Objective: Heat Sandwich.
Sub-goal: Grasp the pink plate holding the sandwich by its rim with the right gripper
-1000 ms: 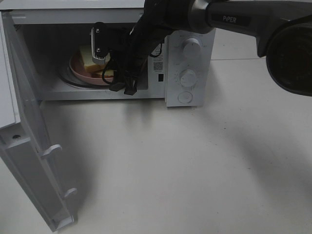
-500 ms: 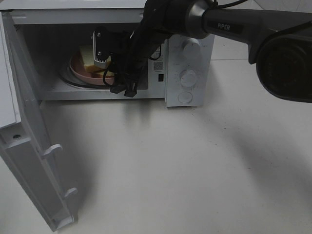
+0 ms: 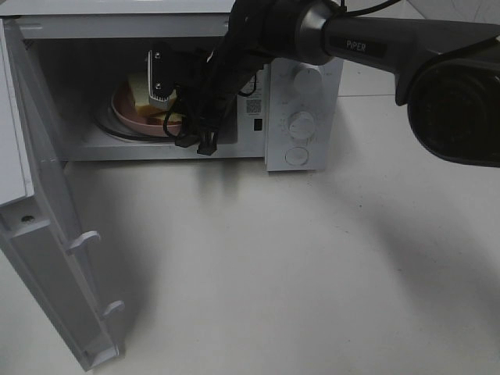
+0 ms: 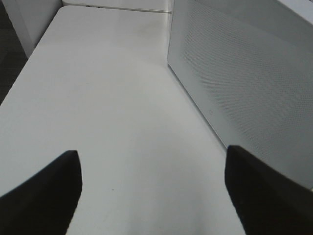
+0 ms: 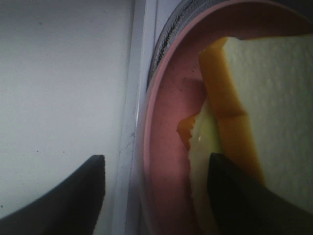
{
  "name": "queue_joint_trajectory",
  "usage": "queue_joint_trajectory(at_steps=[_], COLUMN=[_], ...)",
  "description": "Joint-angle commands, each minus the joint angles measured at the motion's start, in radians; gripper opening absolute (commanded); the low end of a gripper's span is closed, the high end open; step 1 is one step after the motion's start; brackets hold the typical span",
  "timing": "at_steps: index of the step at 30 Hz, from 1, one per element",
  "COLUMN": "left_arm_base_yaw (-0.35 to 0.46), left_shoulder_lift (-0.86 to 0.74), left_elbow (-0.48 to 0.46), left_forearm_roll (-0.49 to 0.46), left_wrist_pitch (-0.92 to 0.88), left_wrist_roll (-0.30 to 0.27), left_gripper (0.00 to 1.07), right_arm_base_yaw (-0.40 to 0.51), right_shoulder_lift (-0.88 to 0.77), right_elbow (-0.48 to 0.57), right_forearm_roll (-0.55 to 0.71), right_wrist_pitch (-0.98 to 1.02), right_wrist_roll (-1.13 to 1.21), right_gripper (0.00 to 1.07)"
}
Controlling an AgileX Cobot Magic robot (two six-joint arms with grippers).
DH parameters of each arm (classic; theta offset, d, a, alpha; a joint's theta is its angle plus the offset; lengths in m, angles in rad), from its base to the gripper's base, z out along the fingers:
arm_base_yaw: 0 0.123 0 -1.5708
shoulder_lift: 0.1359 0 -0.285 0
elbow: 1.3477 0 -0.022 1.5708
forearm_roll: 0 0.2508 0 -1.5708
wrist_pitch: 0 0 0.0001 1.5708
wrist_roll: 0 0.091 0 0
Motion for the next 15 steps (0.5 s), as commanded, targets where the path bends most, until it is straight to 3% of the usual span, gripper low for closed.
queue_joint_trajectory(at_steps=[1, 11, 15], left_arm_base_yaw=[0.005, 0.005, 0.005], left_shoulder_lift=[-0.017, -0.017, -0.017], left_elbow=[0.002, 0.002, 0.002], left_forearm_roll=[0.007, 0.007, 0.007], left_wrist_pitch=[-0.015, -0.015, -0.015], left_wrist_roll=[0.001, 0.001, 0.001], left_gripper=[0.76, 0.76, 0.76], right_arm_base_yaw=[-0.025, -0.025, -0.025], right_shoulder_lift=[0.029, 0.059, 0.059], right_elbow=[-0.001, -0.001, -0.001], right_forearm_roll=[0.013, 0.022, 0.029], right_wrist_pitch=[-0.009, -0.016, -0.023], right_wrist_roll=[-0.006, -0.006, -0.006], right_gripper=[0.59, 0.59, 0.54])
